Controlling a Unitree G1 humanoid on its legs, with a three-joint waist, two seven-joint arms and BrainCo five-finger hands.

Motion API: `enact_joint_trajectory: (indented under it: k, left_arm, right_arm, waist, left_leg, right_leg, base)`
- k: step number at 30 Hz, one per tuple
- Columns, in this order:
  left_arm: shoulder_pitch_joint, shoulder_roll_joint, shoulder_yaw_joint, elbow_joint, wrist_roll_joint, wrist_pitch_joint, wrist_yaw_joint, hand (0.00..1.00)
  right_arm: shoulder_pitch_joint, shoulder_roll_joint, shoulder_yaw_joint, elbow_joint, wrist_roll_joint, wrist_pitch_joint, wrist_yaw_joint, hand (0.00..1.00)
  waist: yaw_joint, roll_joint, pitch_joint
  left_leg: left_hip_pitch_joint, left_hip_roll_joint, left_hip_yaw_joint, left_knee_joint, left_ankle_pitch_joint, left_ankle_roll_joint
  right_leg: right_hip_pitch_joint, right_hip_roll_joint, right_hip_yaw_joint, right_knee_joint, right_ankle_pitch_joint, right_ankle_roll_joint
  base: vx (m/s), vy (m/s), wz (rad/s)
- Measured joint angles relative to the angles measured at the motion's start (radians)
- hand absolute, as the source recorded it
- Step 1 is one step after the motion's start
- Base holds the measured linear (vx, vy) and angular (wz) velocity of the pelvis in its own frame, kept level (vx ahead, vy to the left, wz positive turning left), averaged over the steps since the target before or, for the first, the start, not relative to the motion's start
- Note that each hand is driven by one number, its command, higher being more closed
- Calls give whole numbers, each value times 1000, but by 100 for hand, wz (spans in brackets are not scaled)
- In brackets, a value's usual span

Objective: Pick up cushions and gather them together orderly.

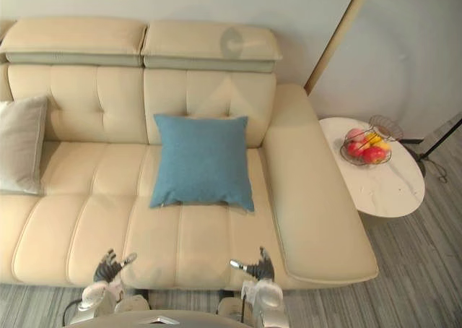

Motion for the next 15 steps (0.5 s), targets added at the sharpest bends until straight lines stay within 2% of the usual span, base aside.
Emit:
enact_joint_trajectory:
  k: [4, 5, 6, 7, 8, 9, 10, 11, 12, 13, 15]
  left_arm:
    - [-26, 17, 12, 18, 32, 0, 5, 0]
    - [-36, 22, 19, 16, 32, 0, 11, 0]
    - [-52, 22, 44, 14, 29, 1, 24, 0]
    - [-52, 16, 51, 14, 29, 2, 29, 0]
    - [-54, 3, 62, 5, 17, 1, 43, 0]
    - [-61, 6, 60, -9, 4, 2, 57, 0]
    - [-60, 12, 56, -30, -13, 0, 68, 0]
    - [-58, 14, 56, -35, -17, 0, 69, 0]
    - [-51, 19, 56, -42, -28, 0, 71, 0]
    - [-47, 17, 62, -47, -37, 1, 71, 0]
    - [-42, -5, 62, -47, -47, 1, 71, 0]
  right_arm:
    - [-17, 4, 6, 28, -8, 4, -1, 0]
    - [-23, 6, 8, 27, -8, 4, -3, 0]
    - [-51, 5, 20, 25, -7, 3, -4, 0]
    - [-61, 0, 26, 25, -7, 2, -4, 0]
    - [-91, -12, 28, 22, -7, 2, -6, 0]
    - [-89, 0, 28, 23, -7, -1, -9, 0]
    - [-74, 18, 28, 30, -7, 0, -8, 0]
    - [-72, 24, 28, 30, -7, 0, -8, 0]
    - [-63, 33, 28, 32, -7, 0, -8, 0]
    - [-76, 33, 25, 32, -8, -1, -8, 0]
    - [-89, 25, 26, 31, -8, -2, -9, 0]
  waist:
    - [2, -18, 30]
    - [3, -30, 39]
    - [17, -40, 49]
    - [26, -30, 49]
    - [26, -11, 69]
    - [17, -4, 77]
    - [22, -21, 73]
    - [27, -29, 73]
    - [36, -45, 66]
    - [37, -56, 59]
    - [54, -29, 47]
  left_leg:
    - [-6, -4, 17, 36, -11, 0]
    - [-36, -2, 28, 86, -39, 9]
    - [-92, -7, 27, 175, -86, 51]
    - [-111, 7, 21, 191, -91, 75]
    - [-131, 33, 35, 213, -92, 74]
    - [-139, 32, 15, 231, -95, 79]
    - [-144, 25, -2, 247, -95, 79]
    - [-145, 23, -4, 251, -95, 79]
    - [-157, 18, -5, 273, -86, 67]
    - [-179, 16, -12, 294, -77, 60]
    - [-194, 29, -17, 258, -55, 77]
  right_leg:
    - [-12, -4, 9, 27, 17, -3]
    - [-32, -5, 3, 38, 34, -24]
    - [-61, -6, -1, 12, 75, -104]
    - [-61, -3, -9, -7, 77, -137]
    - [-113, -23, -106, 187, -4, -132]
    - [-139, -60, -174, 455, -112, -102]
    - [-112, -89, -194, 595, -154, -81]
    - [-100, -99, -195, 623, -165, -72]
    - [-74, -120, -194, 658, -193, -46]
    - [-67, -111, -207, 619, -214, -6]
    - [-34, -72, -212, 481, -238, 27]
  base:
    - [7, 17, -16]
    - [-67, 39, -64]
    - [-82, 38, -76]
    - [-97, 48, -89]
    - [-121, 38, -28]
    - [-84, 26, 4]
    - [-93, -31, 36]
    - [-50, -82, 20]
    - [-143, -155, 12]
    - [-187, -142, 10]
    - [-211, -138, -15]
